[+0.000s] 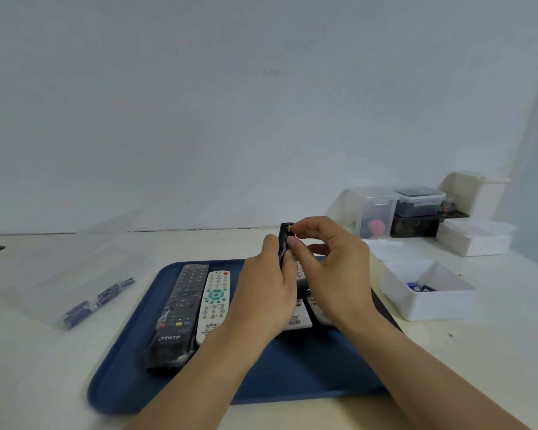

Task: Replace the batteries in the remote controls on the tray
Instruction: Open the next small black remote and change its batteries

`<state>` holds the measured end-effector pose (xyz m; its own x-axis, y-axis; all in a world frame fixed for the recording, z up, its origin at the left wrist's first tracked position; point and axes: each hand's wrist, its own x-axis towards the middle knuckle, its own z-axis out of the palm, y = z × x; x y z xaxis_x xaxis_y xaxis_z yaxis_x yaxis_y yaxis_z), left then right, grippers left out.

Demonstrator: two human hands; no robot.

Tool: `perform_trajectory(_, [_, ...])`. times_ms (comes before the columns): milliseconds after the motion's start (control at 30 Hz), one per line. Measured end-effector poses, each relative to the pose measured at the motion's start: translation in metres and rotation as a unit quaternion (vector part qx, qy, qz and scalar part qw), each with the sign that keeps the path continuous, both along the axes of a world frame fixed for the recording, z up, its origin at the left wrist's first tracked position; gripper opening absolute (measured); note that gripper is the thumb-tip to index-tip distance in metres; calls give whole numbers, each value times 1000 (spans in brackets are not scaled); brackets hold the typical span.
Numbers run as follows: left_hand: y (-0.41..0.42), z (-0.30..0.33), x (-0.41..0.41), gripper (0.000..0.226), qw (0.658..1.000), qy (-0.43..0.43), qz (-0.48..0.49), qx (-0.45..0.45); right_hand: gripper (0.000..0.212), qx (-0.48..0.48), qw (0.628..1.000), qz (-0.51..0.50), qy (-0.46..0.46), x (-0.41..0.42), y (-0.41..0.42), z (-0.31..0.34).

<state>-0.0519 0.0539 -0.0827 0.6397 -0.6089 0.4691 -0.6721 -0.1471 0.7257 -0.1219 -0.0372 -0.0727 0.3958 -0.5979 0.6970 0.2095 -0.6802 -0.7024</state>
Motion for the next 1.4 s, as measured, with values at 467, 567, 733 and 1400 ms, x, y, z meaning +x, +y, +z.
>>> perform_trajectory(467, [-2,1,-3,24,1000,-8,22,-1,13,-7,999,17,-26,3,0,3])
perform_trajectory(567, [-1,2,-2,24,1000,-12,23,8,13,5,999,23,-32,6,-1,4])
perform_trajectory(733, [1,2,4,26,999,-8,12,33,12,19,999,28,-30,13,-4,5])
perform_trajectory(1400, [1,4,-3,21,996,62,-59,11,13,74,995,47,-40,6,-8,8])
